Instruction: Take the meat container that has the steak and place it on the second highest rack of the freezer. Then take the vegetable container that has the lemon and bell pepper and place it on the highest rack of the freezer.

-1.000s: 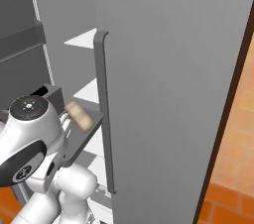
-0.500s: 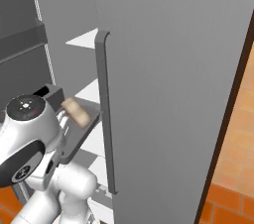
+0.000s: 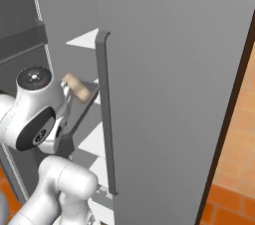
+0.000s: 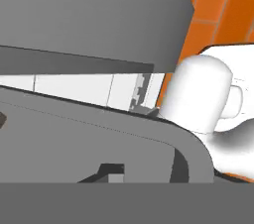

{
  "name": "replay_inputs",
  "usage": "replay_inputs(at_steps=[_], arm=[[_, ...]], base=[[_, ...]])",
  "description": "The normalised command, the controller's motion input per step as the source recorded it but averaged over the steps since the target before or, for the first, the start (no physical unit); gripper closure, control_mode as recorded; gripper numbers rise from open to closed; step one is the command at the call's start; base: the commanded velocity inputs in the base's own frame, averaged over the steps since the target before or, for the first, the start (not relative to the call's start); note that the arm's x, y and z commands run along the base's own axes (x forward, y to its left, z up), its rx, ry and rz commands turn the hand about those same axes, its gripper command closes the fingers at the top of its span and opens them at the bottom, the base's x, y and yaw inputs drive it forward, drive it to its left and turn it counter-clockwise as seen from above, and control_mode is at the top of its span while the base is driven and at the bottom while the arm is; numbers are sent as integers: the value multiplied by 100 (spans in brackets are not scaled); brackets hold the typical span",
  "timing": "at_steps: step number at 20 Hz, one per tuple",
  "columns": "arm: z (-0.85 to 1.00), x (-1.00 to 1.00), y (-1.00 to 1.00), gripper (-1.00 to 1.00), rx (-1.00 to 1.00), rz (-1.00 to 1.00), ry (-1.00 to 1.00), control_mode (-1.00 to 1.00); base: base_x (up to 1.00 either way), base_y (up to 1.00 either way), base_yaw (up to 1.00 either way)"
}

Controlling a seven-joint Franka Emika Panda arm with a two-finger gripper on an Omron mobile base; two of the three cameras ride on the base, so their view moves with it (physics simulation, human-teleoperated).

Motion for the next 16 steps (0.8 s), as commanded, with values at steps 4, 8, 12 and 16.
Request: replay_inputs(at_steps=[4, 8, 12, 16], arm=[[-22, 92, 70, 100, 0, 1, -12, -100], [-4, 51, 26, 100, 0, 8, -15, -100], [-1, 4, 9, 100, 0, 11, -4, -100], [0, 10, -4, 100, 0, 10, -2, -100]], base=[[0, 0, 0], [0, 0, 0], [0, 0, 0], [0, 0, 0]])
